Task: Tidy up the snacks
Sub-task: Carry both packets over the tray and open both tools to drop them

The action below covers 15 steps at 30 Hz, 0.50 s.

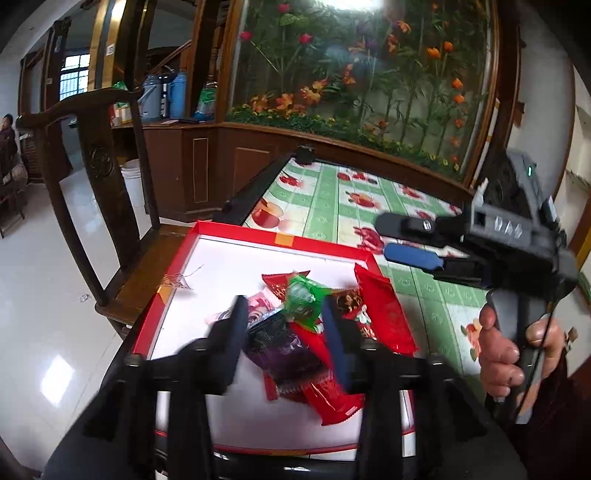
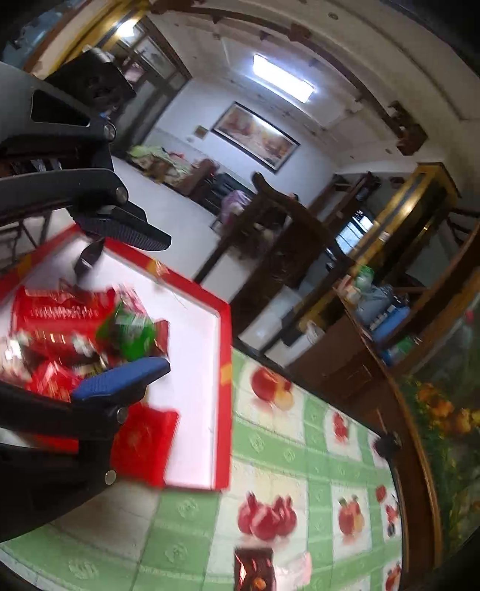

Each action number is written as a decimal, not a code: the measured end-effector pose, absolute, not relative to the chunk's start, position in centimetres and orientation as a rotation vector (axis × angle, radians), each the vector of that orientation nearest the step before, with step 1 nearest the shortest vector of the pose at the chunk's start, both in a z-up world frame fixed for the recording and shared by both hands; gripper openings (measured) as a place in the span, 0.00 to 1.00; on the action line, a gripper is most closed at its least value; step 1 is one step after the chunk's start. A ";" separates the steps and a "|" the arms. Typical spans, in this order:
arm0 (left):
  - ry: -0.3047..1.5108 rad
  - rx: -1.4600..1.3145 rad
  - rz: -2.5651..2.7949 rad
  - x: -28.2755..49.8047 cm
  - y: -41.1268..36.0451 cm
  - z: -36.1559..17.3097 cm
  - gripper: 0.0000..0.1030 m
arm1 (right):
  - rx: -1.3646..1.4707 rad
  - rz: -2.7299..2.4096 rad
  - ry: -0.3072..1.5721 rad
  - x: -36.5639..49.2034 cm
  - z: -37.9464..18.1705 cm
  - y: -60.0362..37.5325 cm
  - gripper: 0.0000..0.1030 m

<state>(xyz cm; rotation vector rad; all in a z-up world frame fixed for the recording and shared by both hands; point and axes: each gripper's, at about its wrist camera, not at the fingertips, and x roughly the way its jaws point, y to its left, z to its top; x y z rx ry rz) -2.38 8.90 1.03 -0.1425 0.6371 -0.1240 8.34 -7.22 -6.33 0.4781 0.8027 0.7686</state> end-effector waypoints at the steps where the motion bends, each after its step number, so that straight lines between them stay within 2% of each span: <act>1: 0.635 -0.148 -0.127 -2.4 9.1 1.0 0.41 | 0.472 0.746 0.798 8.5 -6.5 -7.7 0.61; 11: 0.652 -0.127 -0.276 -2.5 6.0 0.4 0.41 | 0.459 0.206 0.761 13.5 -8.8 -20.2 0.61; 12: 0.650 -0.120 -0.296 -2.7 5.5 0.4 0.46 | 0.465 0.166 0.763 14.3 -9.0 -21.3 0.61; 13: 0.648 -0.113 -0.314 -2.9 4.9 0.5 0.56 | 0.469 0.129 0.769 15.1 -9.2 -22.4 0.61; 15: 0.640 -0.102 -0.342 -3.4 4.0 0.6 0.62 | 0.479 0.069 0.791 17.1 -9.7 -24.3 0.62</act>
